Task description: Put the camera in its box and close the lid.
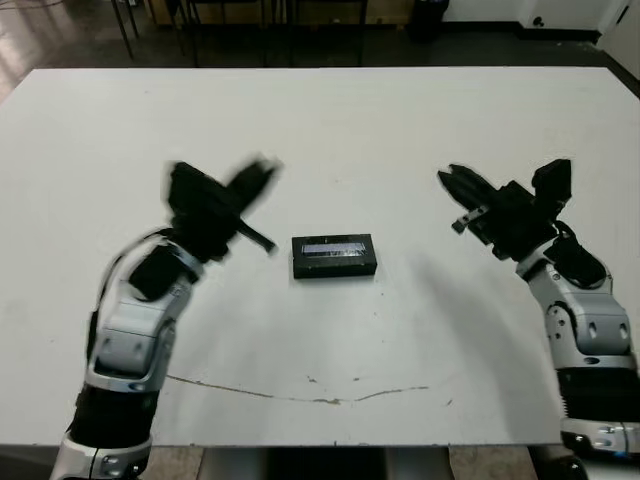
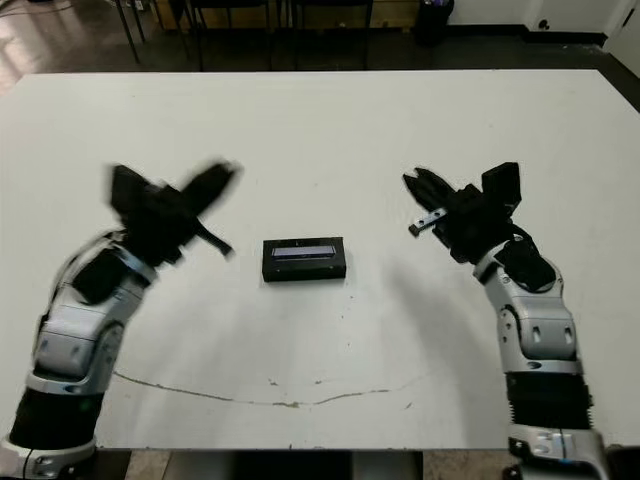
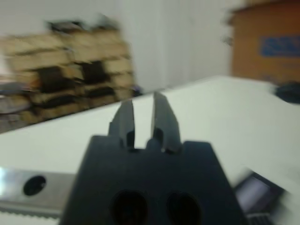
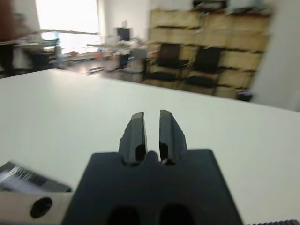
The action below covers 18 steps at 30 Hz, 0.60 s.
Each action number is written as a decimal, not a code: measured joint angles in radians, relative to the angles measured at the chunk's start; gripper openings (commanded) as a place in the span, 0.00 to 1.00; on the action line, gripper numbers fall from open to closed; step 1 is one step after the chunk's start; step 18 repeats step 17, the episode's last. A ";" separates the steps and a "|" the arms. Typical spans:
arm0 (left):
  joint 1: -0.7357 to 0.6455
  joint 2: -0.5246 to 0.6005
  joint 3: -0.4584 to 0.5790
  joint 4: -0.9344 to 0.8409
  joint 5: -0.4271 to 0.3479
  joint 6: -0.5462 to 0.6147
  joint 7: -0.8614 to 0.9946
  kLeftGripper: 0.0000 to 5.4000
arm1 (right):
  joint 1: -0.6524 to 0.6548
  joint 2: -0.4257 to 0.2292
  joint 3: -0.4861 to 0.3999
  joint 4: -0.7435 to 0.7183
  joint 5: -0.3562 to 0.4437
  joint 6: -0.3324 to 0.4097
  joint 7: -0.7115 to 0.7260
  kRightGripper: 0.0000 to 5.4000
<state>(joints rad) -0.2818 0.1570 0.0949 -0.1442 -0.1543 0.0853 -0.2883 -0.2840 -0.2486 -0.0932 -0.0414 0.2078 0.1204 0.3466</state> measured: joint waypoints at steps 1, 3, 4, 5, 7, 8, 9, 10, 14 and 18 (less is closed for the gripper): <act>-0.008 0.001 0.016 0.026 0.003 -0.025 0.021 0.01 | 0.003 0.010 0.007 -0.018 -0.031 -0.013 -0.035 0.00; -0.020 0.001 0.039 0.078 0.010 -0.092 0.046 0.01 | 0.011 0.023 0.022 -0.041 -0.074 -0.031 -0.083 0.00; -0.025 0.001 0.047 0.103 0.019 -0.126 0.062 0.01 | 0.015 0.029 0.028 -0.046 -0.087 -0.035 -0.098 0.00; -0.027 -0.002 0.053 0.127 0.032 -0.163 0.086 0.01 | 0.019 0.038 0.033 -0.047 -0.093 -0.041 -0.109 0.00; -0.026 -0.013 0.060 0.177 0.058 -0.223 0.142 0.01 | 0.026 0.054 0.040 -0.045 -0.102 -0.056 -0.127 0.00; -0.024 -0.019 0.061 0.204 0.063 -0.249 0.160 0.01 | 0.030 0.059 0.044 -0.045 -0.110 -0.067 -0.138 0.00; -0.021 -0.028 0.063 0.233 0.064 -0.273 0.173 0.01 | 0.035 0.066 0.050 -0.045 -0.123 -0.077 -0.149 0.00; -0.014 -0.037 0.064 0.259 0.064 -0.294 0.181 0.01 | 0.041 0.074 0.056 -0.045 -0.135 -0.086 -0.161 0.00; 0.031 -0.061 0.055 0.290 0.061 -0.308 0.192 0.01 | 0.068 0.086 0.079 -0.039 -0.187 -0.127 -0.193 0.00; 0.059 -0.089 0.040 0.259 0.044 -0.263 0.199 0.01 | 0.071 0.091 0.091 -0.035 -0.209 -0.141 -0.205 0.00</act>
